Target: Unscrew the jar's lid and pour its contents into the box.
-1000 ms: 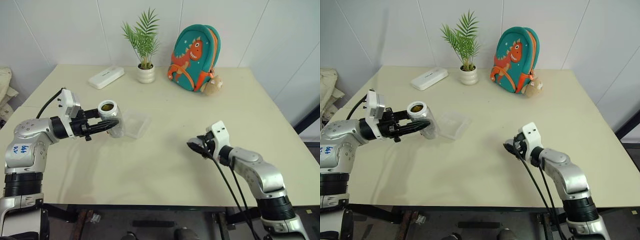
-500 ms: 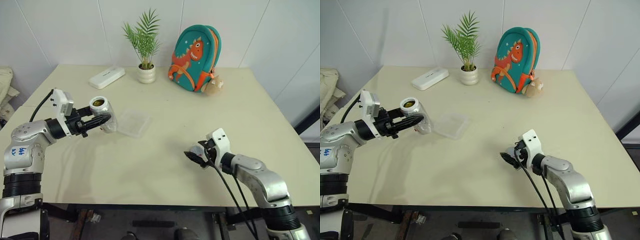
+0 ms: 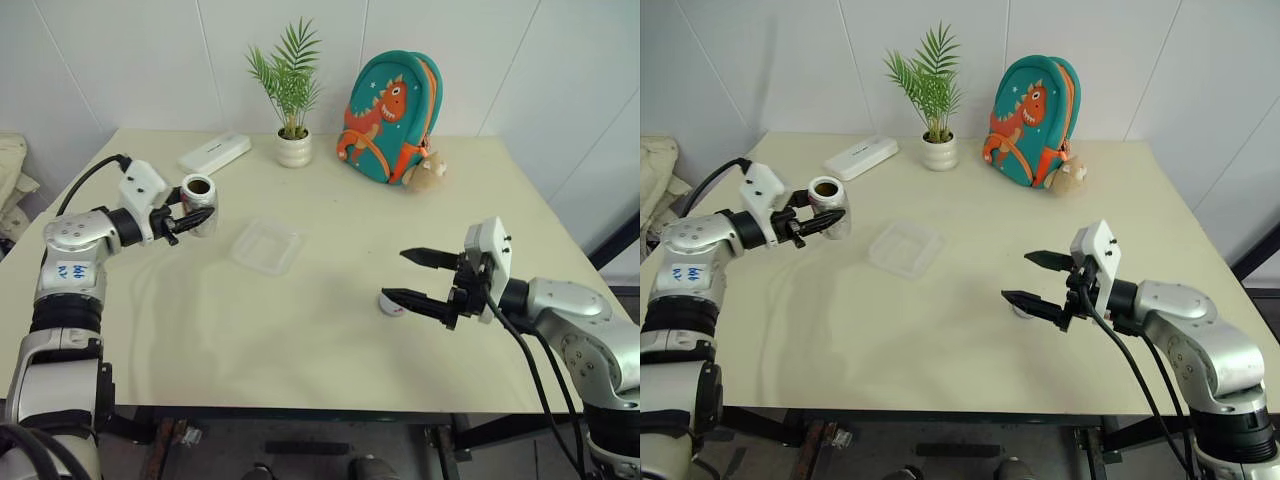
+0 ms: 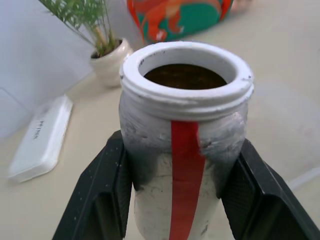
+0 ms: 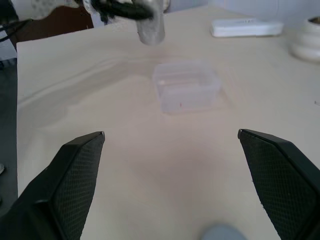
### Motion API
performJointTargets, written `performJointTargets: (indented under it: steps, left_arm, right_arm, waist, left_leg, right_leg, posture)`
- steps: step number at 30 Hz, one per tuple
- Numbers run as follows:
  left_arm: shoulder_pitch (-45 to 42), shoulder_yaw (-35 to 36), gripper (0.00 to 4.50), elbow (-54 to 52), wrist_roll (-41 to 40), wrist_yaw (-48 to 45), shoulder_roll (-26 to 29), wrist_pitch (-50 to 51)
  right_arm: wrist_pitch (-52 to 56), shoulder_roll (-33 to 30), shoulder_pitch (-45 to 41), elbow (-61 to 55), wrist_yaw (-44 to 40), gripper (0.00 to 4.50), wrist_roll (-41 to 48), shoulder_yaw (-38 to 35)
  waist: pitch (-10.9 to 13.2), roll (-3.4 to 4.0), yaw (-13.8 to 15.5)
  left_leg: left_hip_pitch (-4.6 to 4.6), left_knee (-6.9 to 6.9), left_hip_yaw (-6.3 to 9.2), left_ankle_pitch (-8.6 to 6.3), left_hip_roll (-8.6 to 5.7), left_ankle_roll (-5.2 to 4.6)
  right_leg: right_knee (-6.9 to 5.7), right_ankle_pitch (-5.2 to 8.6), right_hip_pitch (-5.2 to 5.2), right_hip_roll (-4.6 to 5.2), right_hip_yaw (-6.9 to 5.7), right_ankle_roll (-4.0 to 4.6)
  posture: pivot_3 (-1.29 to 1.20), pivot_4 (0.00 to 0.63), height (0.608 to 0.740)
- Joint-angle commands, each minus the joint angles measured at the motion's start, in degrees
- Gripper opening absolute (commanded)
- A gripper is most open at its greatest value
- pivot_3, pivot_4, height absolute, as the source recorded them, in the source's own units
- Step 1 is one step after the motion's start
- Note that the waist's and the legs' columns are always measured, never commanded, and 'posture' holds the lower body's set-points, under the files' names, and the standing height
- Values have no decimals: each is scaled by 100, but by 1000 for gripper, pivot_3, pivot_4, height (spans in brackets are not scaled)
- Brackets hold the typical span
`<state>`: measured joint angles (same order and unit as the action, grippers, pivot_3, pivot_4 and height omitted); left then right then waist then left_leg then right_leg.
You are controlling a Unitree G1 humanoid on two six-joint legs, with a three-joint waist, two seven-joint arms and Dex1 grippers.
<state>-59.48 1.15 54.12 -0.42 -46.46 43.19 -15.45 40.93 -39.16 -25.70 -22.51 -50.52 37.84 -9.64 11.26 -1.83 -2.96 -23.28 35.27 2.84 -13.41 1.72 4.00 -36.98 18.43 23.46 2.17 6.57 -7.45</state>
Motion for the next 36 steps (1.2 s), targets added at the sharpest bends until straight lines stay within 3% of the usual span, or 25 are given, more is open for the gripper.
performJointTargets:
  steps: [1,8,13,17,22,27,36]
  left_arm:
    - [-605,-615,2033,730,1063,868,26,-1059]
    - [-1729,-2619,2033,1481,3601,2824,-328,-2550]
    - [-2365,-3859,2033,1654,5142,4458,-548,-2798]
    - [-3022,-5684,2033,1636,7285,6571,-749,-2293]
    - [-3473,-7076,2033,1803,8760,8175,-955,-1469]
    - [-3612,-7453,2033,1873,9100,8764,-1007,-1215]
    - [-3443,-7475,2033,1851,9086,9227,-1009,-814]
  right_arm:
    - [-84,-98,-170,-185,22,4491,179,-161]
    - [-73,-97,-7,-400,272,4491,158,-154]
    - [-67,-98,121,-496,423,4491,140,-148]
    - [-36,-168,186,-575,404,4491,309,-293]
    - [156,-474,494,-853,135,4491,779,-605]
    - [-36,-614,502,-687,178,4491,692,-647]
    - [-217,-544,132,-373,182,4491,499,-264]
  waist:
    - [0,0,-3]
    - [2,-3,139]
    - [9,-16,140]
    - [25,-43,138]
    - [32,-56,151]
    - [40,-69,152]
    - [41,-71,151]
  left_leg:
    - [-1,-3,-1,0,0,0]
    - [-22,-6,-3,-2,-4,-2]
    - [-23,-6,-7,-2,-4,-2]
    - [-24,-1,-6,-2,-6,-2]
    - [-26,-4,-8,-5,-9,-2]
    - [-34,-5,-9,-6,-9,-2]
    - [-33,2,-9,-5,-11,-1]
  right_leg:
    - [2,0,0,1,1,0]
    - [15,3,15,2,2,-5]
    - [12,4,17,1,6,-7]
    - [10,4,17,0,8,-12]
    - [11,9,17,1,14,-24]
    - [9,10,25,1,15,-26]
    - [1,10,25,1,14,-26]
  posture:
    - [0,150,740]
    - [0,150,740]
    - [0,150,740]
    - [0,150,740]
    - [0,150,740]
    - [0,150,740]
    - [0,150,740]
